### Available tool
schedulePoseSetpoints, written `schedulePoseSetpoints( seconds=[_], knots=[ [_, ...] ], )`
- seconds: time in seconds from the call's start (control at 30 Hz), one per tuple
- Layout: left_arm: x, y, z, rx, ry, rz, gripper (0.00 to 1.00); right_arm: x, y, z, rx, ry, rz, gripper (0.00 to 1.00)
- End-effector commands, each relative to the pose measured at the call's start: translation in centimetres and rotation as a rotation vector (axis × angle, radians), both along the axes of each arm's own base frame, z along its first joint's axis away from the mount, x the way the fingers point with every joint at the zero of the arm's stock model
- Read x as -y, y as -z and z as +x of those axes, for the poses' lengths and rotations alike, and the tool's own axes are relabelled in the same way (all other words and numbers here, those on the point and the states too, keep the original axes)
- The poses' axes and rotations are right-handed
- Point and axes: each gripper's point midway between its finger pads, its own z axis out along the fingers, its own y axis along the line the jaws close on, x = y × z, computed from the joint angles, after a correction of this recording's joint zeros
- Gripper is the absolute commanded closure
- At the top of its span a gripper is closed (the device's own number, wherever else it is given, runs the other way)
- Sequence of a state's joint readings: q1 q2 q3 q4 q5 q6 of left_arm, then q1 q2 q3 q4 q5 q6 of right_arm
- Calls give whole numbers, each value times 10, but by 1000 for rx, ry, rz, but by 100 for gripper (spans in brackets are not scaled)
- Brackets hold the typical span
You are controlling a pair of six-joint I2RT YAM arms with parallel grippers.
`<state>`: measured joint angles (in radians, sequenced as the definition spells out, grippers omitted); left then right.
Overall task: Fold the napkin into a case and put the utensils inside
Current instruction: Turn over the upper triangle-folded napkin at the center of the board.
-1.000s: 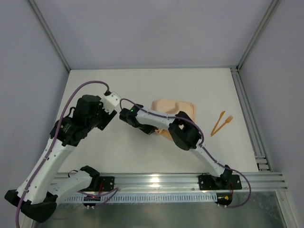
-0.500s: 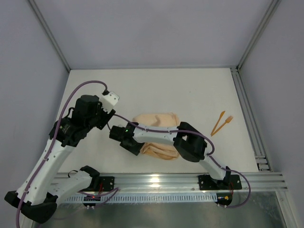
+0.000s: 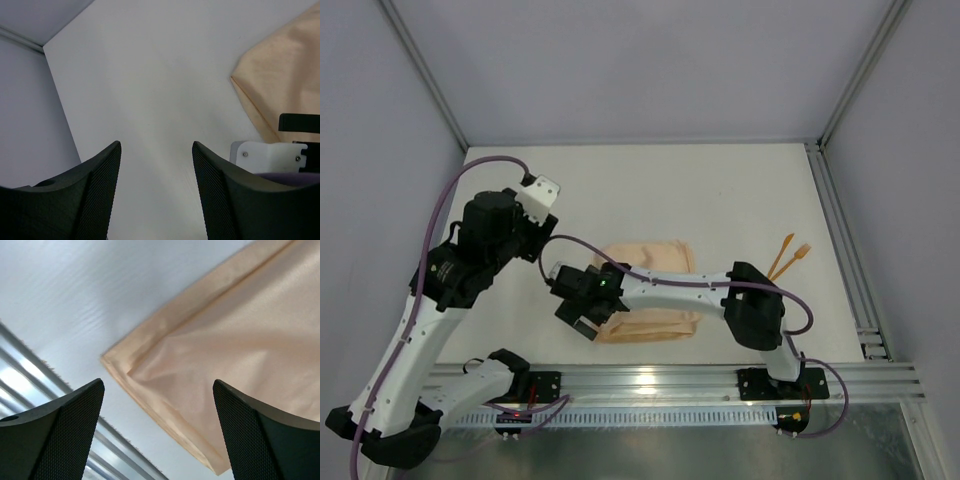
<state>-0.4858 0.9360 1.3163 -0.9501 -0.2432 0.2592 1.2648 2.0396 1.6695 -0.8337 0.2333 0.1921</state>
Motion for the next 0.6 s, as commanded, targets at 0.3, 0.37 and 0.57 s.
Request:
schedulePoseSetpoints(
  seconds=[0.3,0.37,0.57],
  knots=[
    [12,-5,-4,-23,11,-103,51,32,-51,-16,-73,129,278,6],
    [30,23,-17,-138,114,-128,60,68,-42,-18,-128,208,288,8],
    [53,130,-58,-406,322,30,60,163,-23,0,-255,530,444,39]
  ],
)
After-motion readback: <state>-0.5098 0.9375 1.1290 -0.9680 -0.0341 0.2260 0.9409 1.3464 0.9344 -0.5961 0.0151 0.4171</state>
